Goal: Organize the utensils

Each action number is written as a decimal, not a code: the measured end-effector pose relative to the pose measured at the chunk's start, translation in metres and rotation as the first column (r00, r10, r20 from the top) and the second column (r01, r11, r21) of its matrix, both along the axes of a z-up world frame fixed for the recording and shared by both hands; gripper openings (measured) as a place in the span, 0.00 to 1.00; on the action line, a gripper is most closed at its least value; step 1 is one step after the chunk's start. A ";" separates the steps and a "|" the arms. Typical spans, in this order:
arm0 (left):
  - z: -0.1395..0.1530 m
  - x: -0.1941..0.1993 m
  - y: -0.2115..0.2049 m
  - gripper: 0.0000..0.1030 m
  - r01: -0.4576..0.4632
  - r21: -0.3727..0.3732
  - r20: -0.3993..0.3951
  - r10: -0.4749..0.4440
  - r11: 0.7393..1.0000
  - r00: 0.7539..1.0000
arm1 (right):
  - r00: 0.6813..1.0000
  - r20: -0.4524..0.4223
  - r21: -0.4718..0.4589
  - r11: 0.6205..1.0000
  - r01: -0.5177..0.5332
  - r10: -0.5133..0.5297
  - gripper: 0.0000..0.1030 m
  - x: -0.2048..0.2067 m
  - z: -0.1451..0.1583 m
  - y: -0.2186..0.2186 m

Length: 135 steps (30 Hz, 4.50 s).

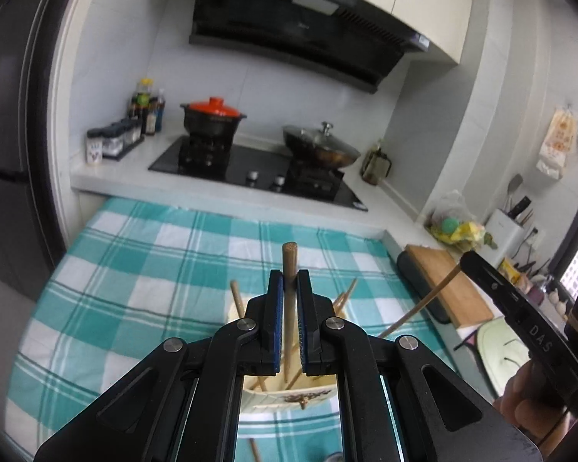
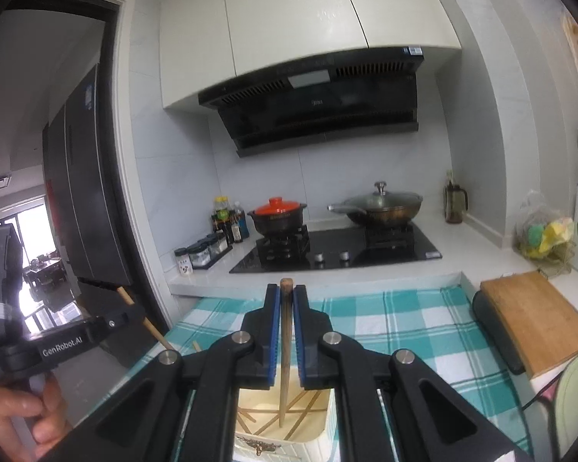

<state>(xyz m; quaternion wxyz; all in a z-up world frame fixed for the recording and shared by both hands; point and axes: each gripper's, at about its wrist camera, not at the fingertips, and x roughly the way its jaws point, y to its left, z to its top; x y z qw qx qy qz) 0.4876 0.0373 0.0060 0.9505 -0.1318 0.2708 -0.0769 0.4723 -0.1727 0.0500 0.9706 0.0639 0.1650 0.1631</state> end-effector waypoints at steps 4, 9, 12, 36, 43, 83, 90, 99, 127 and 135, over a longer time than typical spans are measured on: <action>-0.033 0.017 -0.007 0.05 0.015 0.020 -0.092 -0.013 1.000 0.996 | 0.986 -0.167 0.014 1.000 0.007 -0.005 0.07 0.036 -0.046 -0.001; -0.050 0.021 -0.010 0.12 0.020 0.037 -0.159 -0.014 0.999 0.987 | 0.946 -0.325 0.039 0.999 0.023 -0.009 0.10 0.059 -0.090 -0.007; -0.047 0.003 -0.004 0.58 0.017 0.052 -0.156 -0.009 0.998 0.988 | 0.939 -0.343 0.012 1.000 0.028 -0.022 0.22 0.055 -0.096 -0.007; -0.153 -0.231 -0.020 0.81 -0.063 0.327 -0.248 0.150 0.943 0.957 | 0.940 -0.326 -0.190 0.981 0.040 -0.101 0.49 -0.211 -0.163 -0.053; -0.151 -0.246 -0.035 0.81 -0.054 0.338 -0.225 0.137 0.939 0.965 | 0.935 -0.326 -0.224 0.972 0.066 -0.139 0.49 -0.243 -0.179 -0.054; -0.165 -0.250 -0.047 0.83 -0.044 0.376 -0.255 0.149 0.926 0.955 | 0.924 -0.337 -0.304 0.950 0.077 -0.183 0.49 -0.252 -0.190 -0.044; -0.180 -0.242 -0.037 0.83 -0.041 0.301 -0.331 0.145 0.953 0.933 | 0.915 -0.361 -0.292 0.953 0.074 -0.182 0.49 -0.251 -0.199 -0.047; -0.182 -0.242 -0.037 0.83 -0.051 0.312 -0.329 0.158 0.949 0.931 | 0.910 -0.379 -0.271 0.961 0.063 -0.166 0.49 -0.251 -0.206 -0.046; -0.214 -0.174 -0.034 0.83 -0.059 0.189 -0.399 0.131 0.980 0.907 | 0.902 -0.408 -0.271 0.962 0.026 -0.140 0.49 -0.251 -0.214 -0.038; -0.229 -0.153 -0.042 0.85 -0.061 0.252 -0.408 0.164 0.966 0.898 | 0.895 -0.421 -0.264 0.964 0.031 -0.144 0.49 -0.249 -0.219 -0.042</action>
